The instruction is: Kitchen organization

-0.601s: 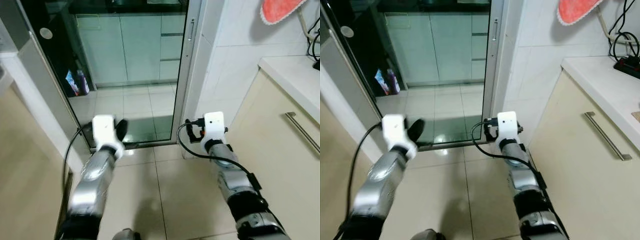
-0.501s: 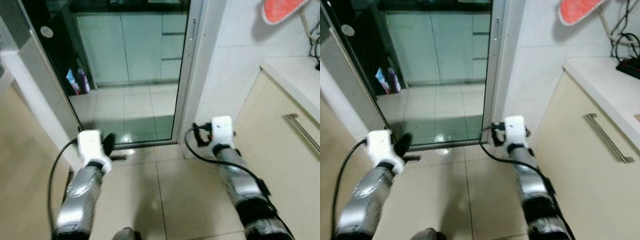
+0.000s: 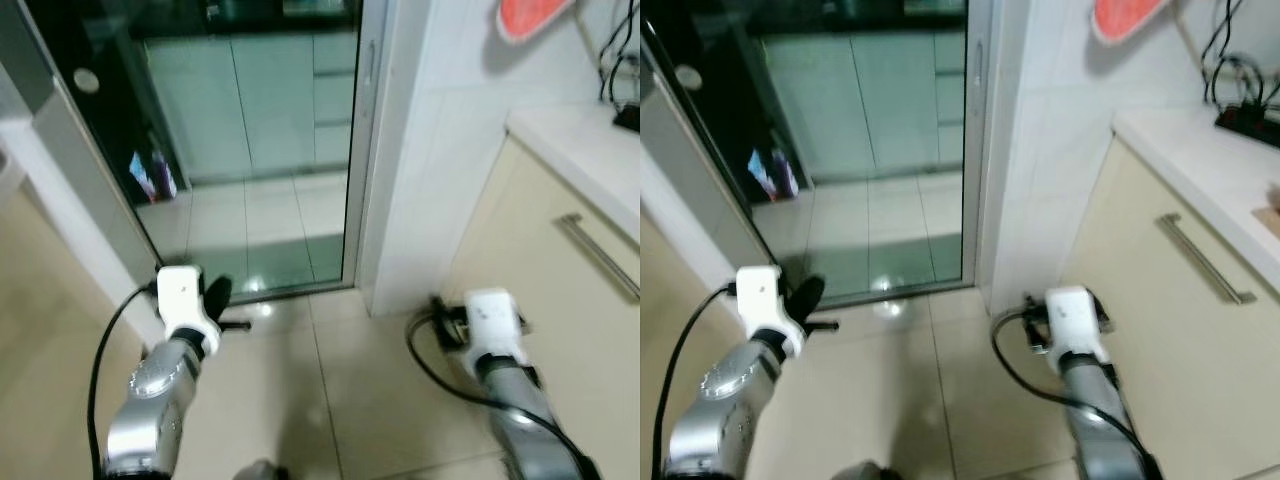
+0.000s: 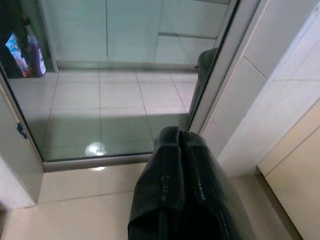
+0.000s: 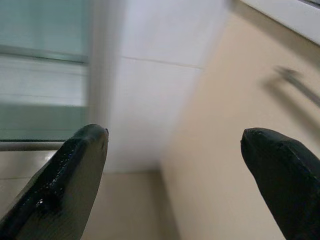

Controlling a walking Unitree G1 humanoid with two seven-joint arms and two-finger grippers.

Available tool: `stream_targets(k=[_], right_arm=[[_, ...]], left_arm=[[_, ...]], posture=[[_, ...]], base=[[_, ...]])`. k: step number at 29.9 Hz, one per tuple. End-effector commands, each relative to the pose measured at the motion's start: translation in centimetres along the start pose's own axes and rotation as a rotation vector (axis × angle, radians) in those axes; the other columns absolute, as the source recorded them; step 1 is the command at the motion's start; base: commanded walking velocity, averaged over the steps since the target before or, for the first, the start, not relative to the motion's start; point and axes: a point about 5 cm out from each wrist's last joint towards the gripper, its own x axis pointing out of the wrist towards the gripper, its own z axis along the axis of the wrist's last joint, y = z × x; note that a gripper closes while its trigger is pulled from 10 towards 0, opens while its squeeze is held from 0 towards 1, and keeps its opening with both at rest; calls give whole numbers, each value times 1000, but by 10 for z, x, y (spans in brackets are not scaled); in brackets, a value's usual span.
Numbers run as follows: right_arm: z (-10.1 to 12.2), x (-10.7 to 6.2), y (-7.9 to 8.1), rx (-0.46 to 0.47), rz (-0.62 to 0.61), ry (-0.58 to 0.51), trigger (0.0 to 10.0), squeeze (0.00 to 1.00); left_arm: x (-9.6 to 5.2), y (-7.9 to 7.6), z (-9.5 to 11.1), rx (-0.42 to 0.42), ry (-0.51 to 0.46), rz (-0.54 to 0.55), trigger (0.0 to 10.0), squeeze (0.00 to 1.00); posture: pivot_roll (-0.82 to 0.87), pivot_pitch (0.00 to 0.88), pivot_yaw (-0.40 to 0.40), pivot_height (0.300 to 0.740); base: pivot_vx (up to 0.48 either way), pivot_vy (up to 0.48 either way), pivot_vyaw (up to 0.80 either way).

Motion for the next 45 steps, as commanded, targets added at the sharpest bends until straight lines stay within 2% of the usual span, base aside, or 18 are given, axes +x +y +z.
stream_targets(k=[1, 3, 5, 6, 11, 14, 16, 18, 22, 26, 31, 35, 45], right_arm=[[5, 14, 13, 20, 14, 2, 10000, 0], [6, 17, 18, 9, 35, -11, 10000, 0], [5, 20, 22, 44, 25, -19, 10000, 0], [3, 23, 26, 67, 3, -47, 10000, 0], [2, 26, 23, 48, -4, 6, 10000, 0], [10, 31, 27, 47, 55, -51, 10000, 0], [12, 37, 32, 50, 97, -43, 10000, 0], [15, 41, 38, 83, 135, -54, 10000, 0], [20, 43, 47, 33, 200, -99, 10000, 0], [22, 44, 57, 93, 273, -93, 10000, 0], [21, 48, 55, 131, 257, -92, 10000, 0], [21, 52, 50, 117, 247, -103, 10000, 0], [19, 53, 46, 112, 228, -112, 10000, 0]], left_arm=[[12, -10, 6, 17, -22, -37, 10000, 0], [14, -10, 6, 20, -21, -36, 10000, 0], [14, -11, 9, 9, -33, -32, 10000, 0], [12, -11, 13, -24, -55, -26, 10000, 0], [8, -15, 11, -45, -79, 9, 10000, 0], [9, -22, 12, -50, -90, -37, 10000, 0], [10, -25, 14, -39, -98, -58, 10000, 0], [12, -24, 19, -18, -110, -65, 10000, 0], [14, -21, 24, 6, -124, -67, 10000, 0], [15, -19, 26, 38, -120, -94, 10000, 0], [12, -25, 22, 37, -116, -138, 10000, 0], [11, -29, 20, 48, -114, -167, 10000, 0], [10, -27, 20, 67, -109, -188, 10000, 0]], posture=[[-103, 0, 95, 715], [-103, 0, 95, 715], [-92, 0, 81, 715], [-86, 0, 80, 715], [-69, 0, 57, 715], [-68, 0, 51, 715], [-62, 0, 47, 715], [-55, 0, 47, 715], [-51, 0, 48, 715], [-46, 0, 48, 715], [-41, 0, 46, 715], [-40, 0, 43, 715], [-47, 8, 49, 715]], base=[[0, 0, 0], [0, 0, 0], [0, 0, 0], [0, 0, 0], [0, 0, 0], [0, 0, 0], [0, 0, 0], [0, 0, -253], [0, 0, -503], [0, 0, -520], [0, 0, -522], [0, 0, -522], [0, 0, -522]])
